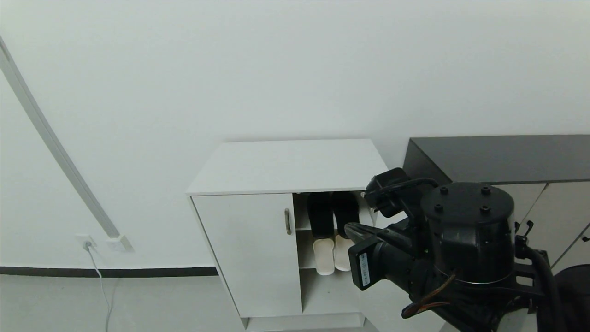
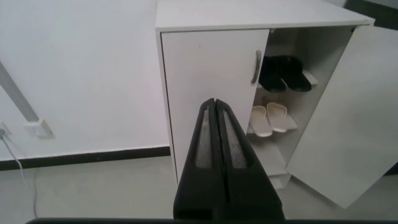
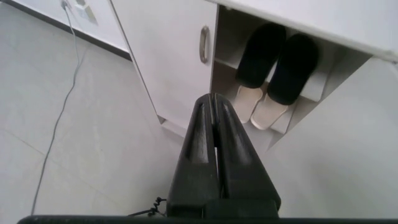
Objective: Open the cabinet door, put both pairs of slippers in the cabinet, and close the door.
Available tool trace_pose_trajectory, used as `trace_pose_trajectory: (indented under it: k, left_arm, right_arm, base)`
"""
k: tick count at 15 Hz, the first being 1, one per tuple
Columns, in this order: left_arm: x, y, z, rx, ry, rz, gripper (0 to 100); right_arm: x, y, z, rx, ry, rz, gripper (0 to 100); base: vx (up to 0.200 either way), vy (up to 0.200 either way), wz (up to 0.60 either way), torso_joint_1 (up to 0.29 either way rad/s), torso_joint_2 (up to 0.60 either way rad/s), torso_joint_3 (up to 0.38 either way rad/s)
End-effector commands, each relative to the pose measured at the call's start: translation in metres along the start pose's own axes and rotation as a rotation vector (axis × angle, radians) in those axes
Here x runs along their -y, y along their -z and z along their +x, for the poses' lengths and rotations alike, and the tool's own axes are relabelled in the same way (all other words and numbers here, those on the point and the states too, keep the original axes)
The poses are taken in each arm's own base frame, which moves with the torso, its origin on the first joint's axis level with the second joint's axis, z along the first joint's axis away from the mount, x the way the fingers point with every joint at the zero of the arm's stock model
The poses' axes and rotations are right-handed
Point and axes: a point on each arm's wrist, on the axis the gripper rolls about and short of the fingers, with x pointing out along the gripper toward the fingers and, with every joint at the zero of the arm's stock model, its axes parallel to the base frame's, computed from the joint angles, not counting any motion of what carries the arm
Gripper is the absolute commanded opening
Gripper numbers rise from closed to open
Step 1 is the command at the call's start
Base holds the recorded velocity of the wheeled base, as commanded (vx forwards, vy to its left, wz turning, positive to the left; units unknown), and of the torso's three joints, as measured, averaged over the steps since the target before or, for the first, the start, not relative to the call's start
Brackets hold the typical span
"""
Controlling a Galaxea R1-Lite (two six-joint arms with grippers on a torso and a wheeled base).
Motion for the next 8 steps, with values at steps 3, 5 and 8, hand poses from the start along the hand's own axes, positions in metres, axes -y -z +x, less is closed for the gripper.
trace_pose_trajectory:
  k: [3,5,8]
  left_arm:
    - [0.0000,0.0000,0.0000,0.000,0.000,0.000,0]
    - [0.0000,0.0000,0.0000,0.000,-0.001,0.000,0]
    - [0.0000,0.0000,0.0000,0.000,-0.001,0.000,0]
  right_arm:
    - [-0.0002,0.0008,0.0002,-0.003,0.000,-0.002,0]
    - [-0.0002,0.0006,0.0002,-0.002,0.001,-0.001,0]
    - [0.0005,0.0022,0.0003,-0.006,0.002,-0.006,0]
  base:
    - [0.000,0.000,0.00,0.206,-0.44,-0.242]
    - [0.000,0.000,0.00,0.176,-0.39,-0.215]
    - [0.000,0.000,0.00,0.095,-0.22,-0.110]
